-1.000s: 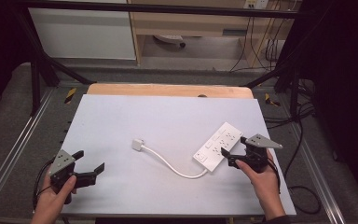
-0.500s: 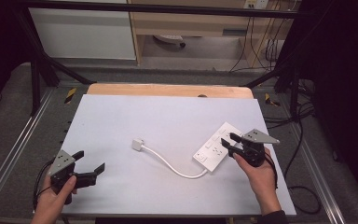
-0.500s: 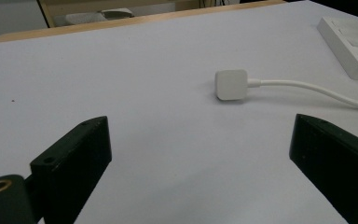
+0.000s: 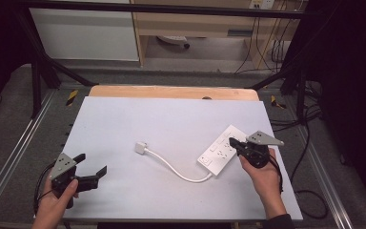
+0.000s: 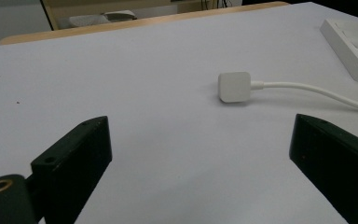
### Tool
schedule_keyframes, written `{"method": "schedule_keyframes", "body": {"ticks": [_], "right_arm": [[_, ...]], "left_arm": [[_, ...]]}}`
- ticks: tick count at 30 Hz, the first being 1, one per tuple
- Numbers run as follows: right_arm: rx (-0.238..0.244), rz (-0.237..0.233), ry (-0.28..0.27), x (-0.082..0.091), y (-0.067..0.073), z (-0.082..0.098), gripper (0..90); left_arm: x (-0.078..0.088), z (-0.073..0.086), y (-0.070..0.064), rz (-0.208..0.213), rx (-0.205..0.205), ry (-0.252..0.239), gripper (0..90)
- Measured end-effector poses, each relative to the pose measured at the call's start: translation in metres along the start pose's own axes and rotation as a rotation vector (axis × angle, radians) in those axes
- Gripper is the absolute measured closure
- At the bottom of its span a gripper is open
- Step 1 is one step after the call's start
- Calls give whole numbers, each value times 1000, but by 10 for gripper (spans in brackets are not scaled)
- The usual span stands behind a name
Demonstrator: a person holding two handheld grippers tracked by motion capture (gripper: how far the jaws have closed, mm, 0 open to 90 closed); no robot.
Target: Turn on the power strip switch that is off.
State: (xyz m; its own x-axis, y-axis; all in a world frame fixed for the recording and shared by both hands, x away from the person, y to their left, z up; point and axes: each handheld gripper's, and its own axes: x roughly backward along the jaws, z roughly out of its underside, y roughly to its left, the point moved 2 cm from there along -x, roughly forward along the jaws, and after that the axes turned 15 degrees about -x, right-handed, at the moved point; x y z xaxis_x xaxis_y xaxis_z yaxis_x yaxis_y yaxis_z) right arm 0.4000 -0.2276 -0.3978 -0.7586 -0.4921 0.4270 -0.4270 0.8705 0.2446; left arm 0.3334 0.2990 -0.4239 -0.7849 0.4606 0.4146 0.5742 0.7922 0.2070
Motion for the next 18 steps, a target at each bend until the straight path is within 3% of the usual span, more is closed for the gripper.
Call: {"method": "schedule_keyframes", "body": {"ticks": [18], "right_arm": [[-26,-6,35,-12,-1,0,900]], "left_arm": [[0,0,0,8,-10,5,59]]}}
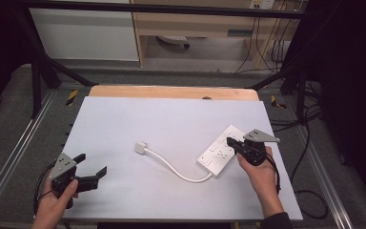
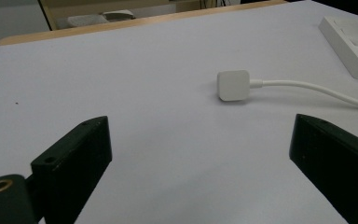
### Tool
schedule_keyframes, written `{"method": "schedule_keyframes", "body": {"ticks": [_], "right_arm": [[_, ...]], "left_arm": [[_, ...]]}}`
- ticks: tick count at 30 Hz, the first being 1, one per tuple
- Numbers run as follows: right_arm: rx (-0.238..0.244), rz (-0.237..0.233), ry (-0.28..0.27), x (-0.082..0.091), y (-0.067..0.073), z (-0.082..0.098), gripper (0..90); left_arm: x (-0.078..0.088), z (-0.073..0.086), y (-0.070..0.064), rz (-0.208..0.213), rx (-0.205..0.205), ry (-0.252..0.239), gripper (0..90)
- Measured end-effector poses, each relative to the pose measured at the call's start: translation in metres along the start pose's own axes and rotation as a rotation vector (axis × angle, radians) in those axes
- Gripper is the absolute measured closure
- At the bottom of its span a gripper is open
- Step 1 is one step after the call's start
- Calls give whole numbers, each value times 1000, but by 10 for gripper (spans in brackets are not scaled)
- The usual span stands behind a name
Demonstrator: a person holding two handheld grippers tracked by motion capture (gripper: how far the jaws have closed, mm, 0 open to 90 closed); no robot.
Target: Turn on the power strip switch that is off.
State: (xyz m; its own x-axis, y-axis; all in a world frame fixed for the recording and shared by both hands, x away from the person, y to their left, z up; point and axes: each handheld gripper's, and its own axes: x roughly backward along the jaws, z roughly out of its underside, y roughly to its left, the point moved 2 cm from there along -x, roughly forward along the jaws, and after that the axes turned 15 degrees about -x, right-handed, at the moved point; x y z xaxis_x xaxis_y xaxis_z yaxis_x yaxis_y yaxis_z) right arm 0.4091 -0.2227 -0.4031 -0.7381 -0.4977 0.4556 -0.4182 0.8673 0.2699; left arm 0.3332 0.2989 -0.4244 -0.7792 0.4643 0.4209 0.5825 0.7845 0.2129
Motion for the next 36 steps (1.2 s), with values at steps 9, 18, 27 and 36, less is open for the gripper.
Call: {"method": "schedule_keyframes", "body": {"ticks": [9,18,27,36], "right_arm": [[4,-10,25,-10,2,1,900],[6,-22,54,-16,4,6,900],[11,-32,84,-24,6,11,900],[11,-28,98,-33,8,12,900]], "left_arm": [[0,0,0,2,0,0,60],[0,0,0,1,-1,0,60],[-1,0,-1,2,-2,1,59],[0,0,0,2,-2,2,60]]}}
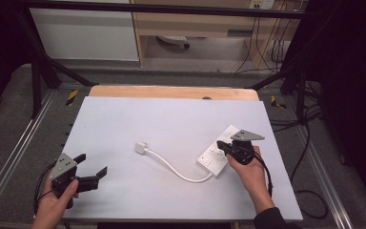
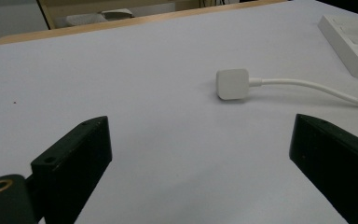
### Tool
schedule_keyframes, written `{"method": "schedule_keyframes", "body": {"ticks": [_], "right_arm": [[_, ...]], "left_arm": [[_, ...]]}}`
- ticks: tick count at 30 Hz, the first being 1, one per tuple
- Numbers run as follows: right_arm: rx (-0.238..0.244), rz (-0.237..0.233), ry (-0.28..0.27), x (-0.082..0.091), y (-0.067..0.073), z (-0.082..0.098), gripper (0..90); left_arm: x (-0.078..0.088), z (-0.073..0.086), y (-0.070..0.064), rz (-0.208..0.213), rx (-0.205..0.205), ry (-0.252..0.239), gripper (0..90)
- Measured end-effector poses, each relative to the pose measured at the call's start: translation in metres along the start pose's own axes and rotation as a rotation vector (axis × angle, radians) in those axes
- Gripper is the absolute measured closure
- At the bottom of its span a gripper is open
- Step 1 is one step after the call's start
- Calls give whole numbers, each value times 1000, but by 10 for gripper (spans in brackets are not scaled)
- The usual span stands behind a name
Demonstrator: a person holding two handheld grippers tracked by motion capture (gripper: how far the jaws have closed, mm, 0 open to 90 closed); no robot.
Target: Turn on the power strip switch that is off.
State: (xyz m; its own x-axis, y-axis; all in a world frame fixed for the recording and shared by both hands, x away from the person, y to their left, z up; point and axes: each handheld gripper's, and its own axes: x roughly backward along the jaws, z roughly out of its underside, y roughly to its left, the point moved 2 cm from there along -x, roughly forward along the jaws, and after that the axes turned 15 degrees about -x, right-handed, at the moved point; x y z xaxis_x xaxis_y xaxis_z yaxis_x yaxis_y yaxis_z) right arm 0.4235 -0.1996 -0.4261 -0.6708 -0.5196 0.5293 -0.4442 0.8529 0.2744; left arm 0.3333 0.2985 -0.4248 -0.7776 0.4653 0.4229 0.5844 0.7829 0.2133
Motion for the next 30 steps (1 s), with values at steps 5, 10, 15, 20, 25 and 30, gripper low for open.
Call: {"method": "schedule_keyframes", "body": {"ticks": [5,10,15,20,25,30], "right_arm": [[9,3,3,-2,1,1,900],[11,13,9,-4,0,2,900],[10,22,9,-6,0,3,900],[17,16,7,-9,1,5,900],[22,12,13,-11,3,6,900],[25,6,18,-13,2,8,900]], "left_arm": [[0,0,0,1,0,1,59],[0,0,0,1,-1,3,59],[0,0,0,2,-3,5,59],[-1,0,-1,3,-3,8,60],[-1,0,-1,3,-4,8,60],[-1,0,-1,4,-7,9,60]]}}
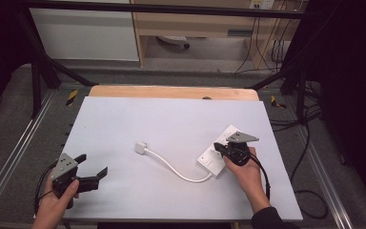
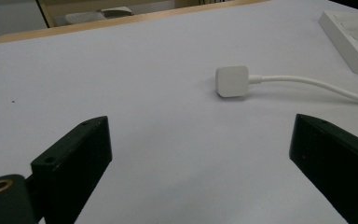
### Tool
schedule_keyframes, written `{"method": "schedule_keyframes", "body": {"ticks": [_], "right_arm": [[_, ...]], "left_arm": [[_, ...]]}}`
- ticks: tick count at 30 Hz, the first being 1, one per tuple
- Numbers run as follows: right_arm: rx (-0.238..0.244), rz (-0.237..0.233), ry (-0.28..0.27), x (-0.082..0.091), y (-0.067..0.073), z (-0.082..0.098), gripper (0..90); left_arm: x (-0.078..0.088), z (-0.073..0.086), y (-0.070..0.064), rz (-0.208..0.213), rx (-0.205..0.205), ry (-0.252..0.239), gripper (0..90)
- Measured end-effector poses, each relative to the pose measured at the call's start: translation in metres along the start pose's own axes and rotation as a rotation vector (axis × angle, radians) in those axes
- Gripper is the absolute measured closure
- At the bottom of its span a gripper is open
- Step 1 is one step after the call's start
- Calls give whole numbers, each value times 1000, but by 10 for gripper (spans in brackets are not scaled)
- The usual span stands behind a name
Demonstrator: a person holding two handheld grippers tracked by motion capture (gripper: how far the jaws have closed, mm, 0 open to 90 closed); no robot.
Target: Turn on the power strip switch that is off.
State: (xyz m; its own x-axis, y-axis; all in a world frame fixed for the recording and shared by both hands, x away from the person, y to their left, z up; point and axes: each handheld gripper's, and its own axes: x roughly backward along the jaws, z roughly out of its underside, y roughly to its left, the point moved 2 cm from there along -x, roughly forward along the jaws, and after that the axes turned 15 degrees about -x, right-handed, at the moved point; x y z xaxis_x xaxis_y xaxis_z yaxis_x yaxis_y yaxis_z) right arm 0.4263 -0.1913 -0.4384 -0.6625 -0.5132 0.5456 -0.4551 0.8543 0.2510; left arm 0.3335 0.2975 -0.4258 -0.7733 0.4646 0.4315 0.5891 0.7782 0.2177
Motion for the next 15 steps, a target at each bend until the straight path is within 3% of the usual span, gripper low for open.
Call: {"method": "schedule_keyframes", "body": {"ticks": [15], "right_arm": [[4,2,11,-3,0,3,900]], "left_arm": [[-1,0,-1,7,-5,6,60]]}}
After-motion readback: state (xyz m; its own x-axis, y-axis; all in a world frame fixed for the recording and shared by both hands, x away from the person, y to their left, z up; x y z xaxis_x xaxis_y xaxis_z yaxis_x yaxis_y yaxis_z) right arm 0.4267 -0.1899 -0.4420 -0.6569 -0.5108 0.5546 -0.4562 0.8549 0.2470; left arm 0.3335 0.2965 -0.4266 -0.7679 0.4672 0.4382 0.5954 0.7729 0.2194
